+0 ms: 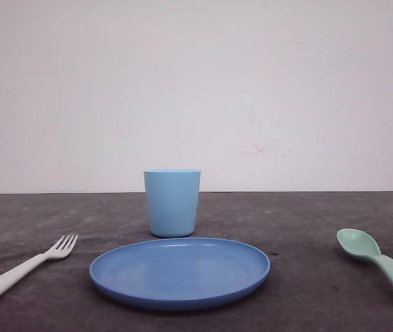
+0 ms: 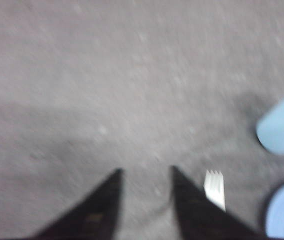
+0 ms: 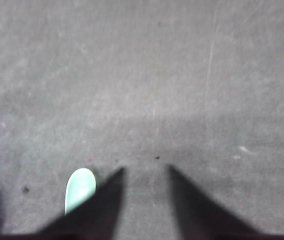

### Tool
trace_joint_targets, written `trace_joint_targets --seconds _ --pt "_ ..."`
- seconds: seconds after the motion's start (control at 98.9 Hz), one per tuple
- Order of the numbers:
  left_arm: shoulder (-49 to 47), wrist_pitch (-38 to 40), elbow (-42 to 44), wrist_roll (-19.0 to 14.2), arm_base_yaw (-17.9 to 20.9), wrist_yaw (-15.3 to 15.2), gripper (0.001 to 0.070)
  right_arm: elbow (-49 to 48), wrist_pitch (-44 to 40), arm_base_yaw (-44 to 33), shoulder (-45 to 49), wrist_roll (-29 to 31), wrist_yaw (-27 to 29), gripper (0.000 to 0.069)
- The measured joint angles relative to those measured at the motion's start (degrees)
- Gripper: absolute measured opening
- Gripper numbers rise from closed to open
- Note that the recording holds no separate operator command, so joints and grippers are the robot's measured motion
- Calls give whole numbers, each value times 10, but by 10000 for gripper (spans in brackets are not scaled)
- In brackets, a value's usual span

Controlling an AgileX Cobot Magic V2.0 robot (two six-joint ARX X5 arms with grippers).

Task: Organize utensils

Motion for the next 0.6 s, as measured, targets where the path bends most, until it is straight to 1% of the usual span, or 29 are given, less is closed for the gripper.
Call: trace_joint_targets --seconds 0.061,0.101,0.152,0.283,0.374,0.596 --pt "17 -7 0 0 -14 17 325 0 1 3 0 0 0 376" --pt "30 -10 0 -1 -25 21 350 0 1 4 0 0 0 397" --pt "45 -14 0 -4 -39 23 366 0 3 5 0 0 -1 410" --pt "88 -16 0 -12 -83 23 375 1 5 6 0 0 -1 419" --pt "120 -16 0 -18 -113 23 358 1 5 6 0 0 -1 419" --pt "195 9 0 -28 -170 22 349 1 5 6 0 0 -1 419"
